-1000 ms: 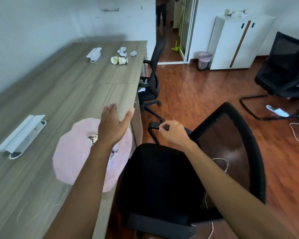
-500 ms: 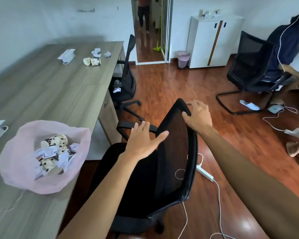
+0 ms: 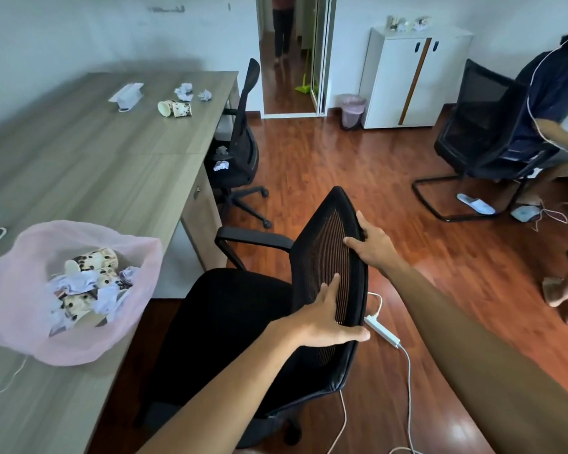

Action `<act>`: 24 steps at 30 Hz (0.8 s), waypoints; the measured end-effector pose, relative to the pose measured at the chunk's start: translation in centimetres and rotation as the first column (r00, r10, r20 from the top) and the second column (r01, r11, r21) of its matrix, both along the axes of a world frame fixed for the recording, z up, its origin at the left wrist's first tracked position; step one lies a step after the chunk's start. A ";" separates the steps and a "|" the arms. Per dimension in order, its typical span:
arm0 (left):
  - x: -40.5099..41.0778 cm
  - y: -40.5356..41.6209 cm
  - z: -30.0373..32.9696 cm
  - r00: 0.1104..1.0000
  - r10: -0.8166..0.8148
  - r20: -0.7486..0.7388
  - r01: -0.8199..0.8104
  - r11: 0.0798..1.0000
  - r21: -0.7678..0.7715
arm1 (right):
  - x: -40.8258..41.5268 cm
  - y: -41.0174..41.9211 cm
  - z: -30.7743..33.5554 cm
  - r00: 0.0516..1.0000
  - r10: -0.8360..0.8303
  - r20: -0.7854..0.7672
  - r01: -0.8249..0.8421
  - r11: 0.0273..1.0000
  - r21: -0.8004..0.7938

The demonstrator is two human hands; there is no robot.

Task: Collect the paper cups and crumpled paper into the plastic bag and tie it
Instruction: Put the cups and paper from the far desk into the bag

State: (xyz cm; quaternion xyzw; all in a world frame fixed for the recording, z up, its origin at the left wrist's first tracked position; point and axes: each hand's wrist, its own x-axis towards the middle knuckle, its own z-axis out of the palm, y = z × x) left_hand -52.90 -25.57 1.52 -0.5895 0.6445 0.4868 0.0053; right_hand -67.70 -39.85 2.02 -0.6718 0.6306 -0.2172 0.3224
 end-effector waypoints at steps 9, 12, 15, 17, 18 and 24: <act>0.0 -0.3 0.2 1.000 -0.003 0.003 0.003 1.000 0.013 | 0.7 -0.7 -0.5 1.000 0.008 -0.013 -0.008 1.000 -0.014; 0.6 -0.4 0.4 1.000 0.005 0.017 -0.005 1.000 0.011 | 1.7 -0.9 -0.2 0.999 0.030 -0.013 -0.030 0.999 -0.021; 1.4 -0.5 0.4 1.000 0.028 0.013 -0.029 0.999 0.022 | 3.0 -0.9 -0.1 0.999 0.043 -0.023 -0.043 0.999 -0.018; 2.1 -0.7 0.5 0.999 0.050 0.009 -0.050 0.999 0.020 | 4.1 -1.0 0.0 0.999 0.048 -0.024 -0.048 0.999 -0.021; 2.6 -0.7 0.5 0.998 0.062 0.003 -0.062 0.998 0.022 | 4.6 -1.1 0.0 0.998 0.049 -0.025 -0.050 0.999 -0.020; 6.1 -0.5 0.1 0.985 0.171 -0.030 -0.170 0.985 0.015 | 8.4 -1.7 0.2 0.994 0.108 -0.035 -0.108 0.994 -0.006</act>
